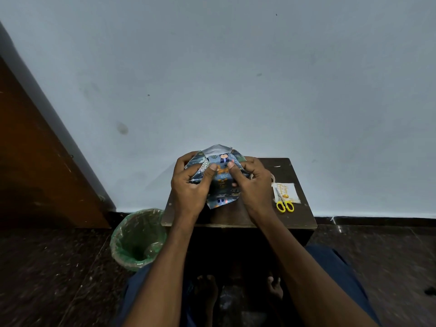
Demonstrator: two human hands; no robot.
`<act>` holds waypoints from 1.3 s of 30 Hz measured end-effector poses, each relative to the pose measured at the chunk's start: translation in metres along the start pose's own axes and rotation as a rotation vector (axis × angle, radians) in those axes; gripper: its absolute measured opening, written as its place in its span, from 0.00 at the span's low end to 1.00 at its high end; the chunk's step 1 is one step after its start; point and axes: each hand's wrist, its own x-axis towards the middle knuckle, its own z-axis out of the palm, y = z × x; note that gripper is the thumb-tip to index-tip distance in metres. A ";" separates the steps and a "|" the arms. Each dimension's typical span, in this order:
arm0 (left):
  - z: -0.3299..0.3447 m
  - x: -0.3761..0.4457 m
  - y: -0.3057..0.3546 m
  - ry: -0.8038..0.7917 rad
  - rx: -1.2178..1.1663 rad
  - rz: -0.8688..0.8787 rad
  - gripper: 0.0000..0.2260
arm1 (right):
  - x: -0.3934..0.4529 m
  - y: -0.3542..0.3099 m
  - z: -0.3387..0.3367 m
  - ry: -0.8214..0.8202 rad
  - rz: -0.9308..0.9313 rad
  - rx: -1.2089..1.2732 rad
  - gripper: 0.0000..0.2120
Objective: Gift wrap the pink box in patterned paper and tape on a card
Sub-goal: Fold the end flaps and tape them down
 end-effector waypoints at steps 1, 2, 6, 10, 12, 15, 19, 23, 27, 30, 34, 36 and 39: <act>0.000 0.000 0.000 -0.002 -0.004 -0.007 0.11 | 0.000 -0.001 0.001 0.005 -0.012 -0.041 0.10; 0.000 0.001 -0.001 0.002 0.006 -0.007 0.12 | 0.000 -0.002 0.002 0.019 -0.035 -0.100 0.11; 0.002 0.003 -0.005 0.041 0.133 0.051 0.16 | -0.003 -0.005 0.003 0.096 -0.167 -0.286 0.10; 0.005 0.004 -0.008 0.075 0.285 0.091 0.17 | -0.001 -0.007 0.005 0.201 -0.294 -0.348 0.11; 0.007 0.004 -0.008 0.090 0.348 0.107 0.16 | 0.003 -0.009 0.005 0.229 -0.329 -0.333 0.10; 0.008 0.005 -0.011 0.113 0.386 0.099 0.17 | 0.006 -0.009 0.005 0.190 -0.395 -0.353 0.07; 0.010 0.005 -0.011 0.159 0.468 0.108 0.17 | 0.011 -0.008 0.005 0.118 -0.391 -0.385 0.08; 0.014 0.005 -0.011 0.215 0.551 0.166 0.12 | 0.022 -0.016 0.006 0.053 -0.312 -0.331 0.10; 0.012 0.009 -0.014 0.305 0.534 0.193 0.09 | 0.028 -0.022 0.009 0.024 -0.301 -0.323 0.10; 0.012 0.010 -0.013 0.285 0.532 0.252 0.09 | 0.029 -0.021 0.009 0.020 -0.323 -0.311 0.08; 0.013 0.010 -0.011 0.227 0.389 0.167 0.15 | 0.030 -0.018 0.010 0.035 -0.397 -0.306 0.05; 0.011 0.012 -0.009 0.209 0.329 0.083 0.20 | 0.029 -0.018 0.012 0.012 -0.452 -0.311 0.06; 0.008 0.014 -0.006 0.168 0.306 0.065 0.18 | 0.029 -0.018 0.012 -0.084 -0.483 -0.305 0.08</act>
